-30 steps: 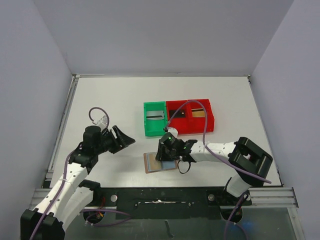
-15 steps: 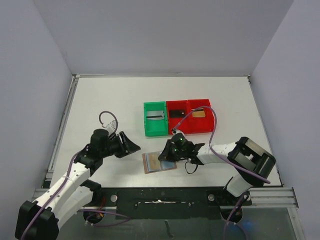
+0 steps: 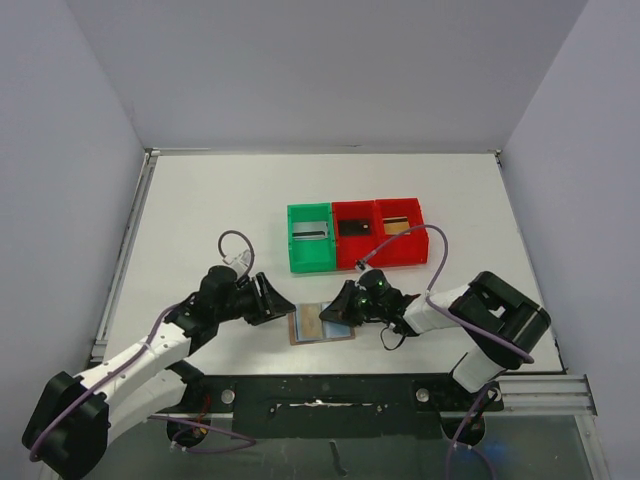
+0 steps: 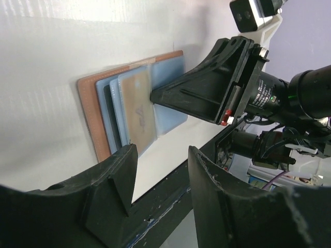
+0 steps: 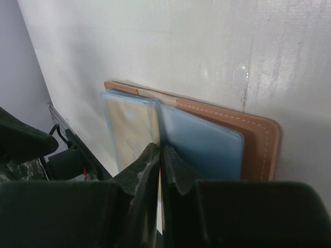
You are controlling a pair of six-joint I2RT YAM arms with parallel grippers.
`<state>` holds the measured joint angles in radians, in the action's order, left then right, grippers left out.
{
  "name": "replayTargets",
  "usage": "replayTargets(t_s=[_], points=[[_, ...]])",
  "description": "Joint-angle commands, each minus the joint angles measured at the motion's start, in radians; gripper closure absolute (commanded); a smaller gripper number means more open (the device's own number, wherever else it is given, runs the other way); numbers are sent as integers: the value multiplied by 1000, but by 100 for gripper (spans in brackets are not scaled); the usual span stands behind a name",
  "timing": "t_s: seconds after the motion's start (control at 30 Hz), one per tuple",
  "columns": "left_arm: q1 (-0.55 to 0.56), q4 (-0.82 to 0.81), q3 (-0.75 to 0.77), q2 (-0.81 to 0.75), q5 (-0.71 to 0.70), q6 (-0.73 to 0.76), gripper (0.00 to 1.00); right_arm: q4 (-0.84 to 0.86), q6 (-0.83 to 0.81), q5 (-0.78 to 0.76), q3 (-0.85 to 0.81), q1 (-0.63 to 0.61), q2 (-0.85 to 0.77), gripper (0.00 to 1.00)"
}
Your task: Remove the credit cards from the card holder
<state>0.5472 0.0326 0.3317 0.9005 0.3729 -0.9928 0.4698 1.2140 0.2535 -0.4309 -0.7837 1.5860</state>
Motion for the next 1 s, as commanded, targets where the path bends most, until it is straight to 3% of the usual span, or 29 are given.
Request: replayTargets(t_s=[0.0,0.13,0.37,0.43,0.7,0.97], points=[[47,-144,4,35,-37,-36,57,14,5,-9,30,16,38,95],[73,-173,7,84,-45,-43,57,14,7,-7,29,21,38,94],[95,-127,28,67,-120,-40,58,-318,-129,-153,-137,-39,-26,66],[95,-97,42,49,-140,-26,58,-409,-158,-204,-194,-66,-28,63],[95,-27,65,12,-190,-8,58,-662,-200,-368,-358,-149,29,63],[95,-15,61,15,-180,9,58,-604,-199,-327,-343,-156,47,79]])
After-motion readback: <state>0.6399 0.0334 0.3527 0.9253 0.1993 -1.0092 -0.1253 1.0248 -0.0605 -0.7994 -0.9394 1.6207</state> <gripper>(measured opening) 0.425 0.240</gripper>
